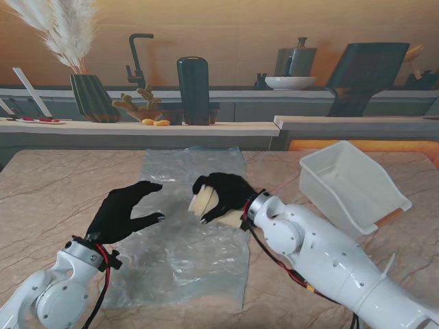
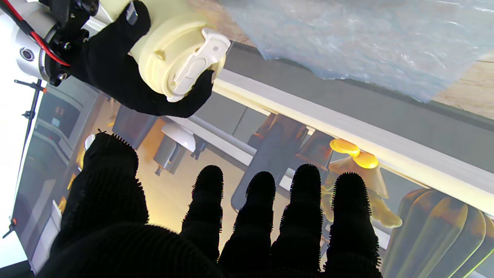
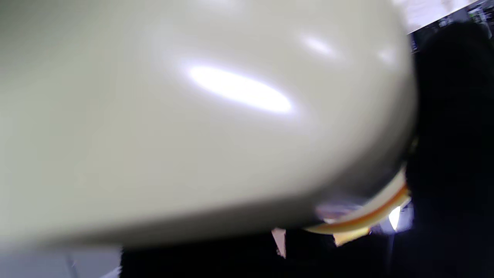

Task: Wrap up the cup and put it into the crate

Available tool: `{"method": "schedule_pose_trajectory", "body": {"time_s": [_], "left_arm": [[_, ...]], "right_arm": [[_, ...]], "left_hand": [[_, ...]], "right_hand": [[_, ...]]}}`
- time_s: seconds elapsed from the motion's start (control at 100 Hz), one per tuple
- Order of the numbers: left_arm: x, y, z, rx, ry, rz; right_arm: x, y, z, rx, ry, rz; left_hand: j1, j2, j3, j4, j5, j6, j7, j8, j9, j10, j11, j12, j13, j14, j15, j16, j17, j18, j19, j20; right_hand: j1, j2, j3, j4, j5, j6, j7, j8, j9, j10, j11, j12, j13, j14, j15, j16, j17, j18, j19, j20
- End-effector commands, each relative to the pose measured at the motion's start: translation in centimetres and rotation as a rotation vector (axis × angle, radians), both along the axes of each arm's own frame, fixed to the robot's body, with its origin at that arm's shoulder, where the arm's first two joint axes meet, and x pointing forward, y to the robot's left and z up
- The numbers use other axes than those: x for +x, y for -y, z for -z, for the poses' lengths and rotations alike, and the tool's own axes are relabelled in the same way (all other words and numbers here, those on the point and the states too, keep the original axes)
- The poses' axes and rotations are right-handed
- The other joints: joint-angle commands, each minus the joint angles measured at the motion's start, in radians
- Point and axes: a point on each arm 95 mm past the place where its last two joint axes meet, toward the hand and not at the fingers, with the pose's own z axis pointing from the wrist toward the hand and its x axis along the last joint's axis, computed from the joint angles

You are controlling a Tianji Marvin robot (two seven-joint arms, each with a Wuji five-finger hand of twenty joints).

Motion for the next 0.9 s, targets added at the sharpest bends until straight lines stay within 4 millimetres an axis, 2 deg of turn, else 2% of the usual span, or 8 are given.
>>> {"method": "schedule_pose_trajectory", "body": {"time_s": [0.0, 0.14, 0.29, 0.6, 0.82, 0.87, 0.89], "left_arm": [[-0.5, -0.3, 0.5, 0.016, -0.011, 0.003], [-0.7, -0.8, 1.0, 0.029, -0.018, 0.005], [-0.8, -1.6, 1.5, 0.05, -0.024, -0.004], [-1.2, -2.8, 2.1, 0.096, -0.038, -0.018], [-1.4, -3.0, 2.2, 0.111, -0.04, 0.003], [-1.5, -3.1, 2.2, 0.116, -0.041, 0.009], [-1.6, -3.1, 2.2, 0.118, -0.04, 0.011]], "right_arm": [[-1.4, -3.0, -0.2, 0.02, -0.005, -0.054], [-2.9, -5.4, 0.8, 0.008, -0.068, -0.116], [-4.3, -6.8, 1.4, -0.016, -0.103, -0.171], [-7.1, -7.3, 2.2, -0.082, -0.194, -0.236], [-7.4, -7.6, 3.7, -0.133, -0.213, -0.269], [-7.3, -7.7, 4.1, -0.149, -0.216, -0.28], [-7.3, -7.7, 4.2, -0.158, -0.217, -0.287]], "left_hand": [[-0.002, 0.004, -0.014, 0.016, -0.018, 0.001, -0.015, -0.009, -0.01, 0.006, -0.019, 0.006, -0.001, 0.0, -0.011, 0.0, -0.001, 0.003, 0.006, -0.008], [-0.003, 0.004, -0.014, 0.016, -0.019, 0.002, -0.013, -0.009, -0.011, 0.005, -0.018, 0.006, -0.002, -0.001, -0.013, -0.002, 0.0, 0.004, 0.005, -0.008], [-0.002, 0.005, -0.013, 0.016, -0.018, 0.003, -0.011, -0.009, -0.013, 0.007, -0.018, 0.005, -0.004, -0.001, -0.014, -0.002, -0.001, 0.003, 0.002, -0.007], [-0.002, 0.008, -0.013, 0.016, -0.019, 0.001, -0.009, -0.01, -0.014, 0.003, -0.016, 0.005, -0.005, -0.004, -0.014, -0.003, -0.001, 0.001, 0.0, -0.006], [-0.001, 0.007, -0.013, 0.016, -0.015, -0.001, -0.002, -0.007, -0.01, 0.003, -0.012, 0.008, -0.003, -0.006, -0.01, -0.001, 0.0, 0.0, 0.003, -0.003], [0.001, 0.008, -0.012, 0.016, -0.016, -0.001, -0.001, -0.007, -0.01, 0.002, -0.011, 0.008, -0.001, -0.008, -0.009, 0.0, 0.001, -0.001, 0.004, -0.002], [0.001, 0.009, -0.012, 0.016, -0.016, -0.003, -0.001, -0.007, -0.01, 0.001, -0.011, 0.008, -0.001, -0.01, -0.009, 0.0, 0.001, 0.0, 0.005, -0.002]], "right_hand": [[0.354, 0.107, 0.624, 0.088, 0.159, -0.001, 0.146, 0.026, 0.048, -0.087, 0.045, 0.047, 0.121, -0.129, 0.222, 0.105, 0.048, -0.13, 0.077, 0.034], [0.354, 0.105, 0.625, 0.087, 0.163, 0.004, 0.138, 0.027, 0.051, -0.08, 0.038, 0.054, 0.123, -0.122, 0.222, 0.11, 0.049, -0.122, 0.082, 0.038], [0.354, 0.106, 0.627, 0.088, 0.168, 0.009, 0.131, 0.028, 0.053, -0.074, 0.033, 0.06, 0.125, -0.117, 0.224, 0.116, 0.051, -0.117, 0.09, 0.042], [0.357, 0.111, 0.62, 0.092, 0.175, 0.034, 0.103, 0.029, 0.048, -0.054, 0.015, 0.08, 0.119, -0.101, 0.226, 0.129, 0.043, -0.103, 0.102, 0.048], [0.348, 0.119, 0.614, 0.097, 0.166, 0.043, 0.081, 0.03, 0.029, -0.048, -0.007, 0.085, 0.096, -0.085, 0.208, 0.127, 0.018, -0.095, 0.09, 0.046], [0.33, 0.133, 0.602, 0.108, 0.156, 0.052, 0.063, 0.027, 0.009, -0.043, -0.026, 0.079, 0.076, -0.071, 0.181, 0.12, -0.005, -0.087, 0.072, 0.04], [0.314, 0.15, 0.585, 0.13, 0.149, 0.057, 0.054, 0.024, -0.005, -0.041, -0.037, 0.073, 0.065, -0.064, 0.159, 0.121, -0.017, -0.081, 0.056, 0.034]]}}
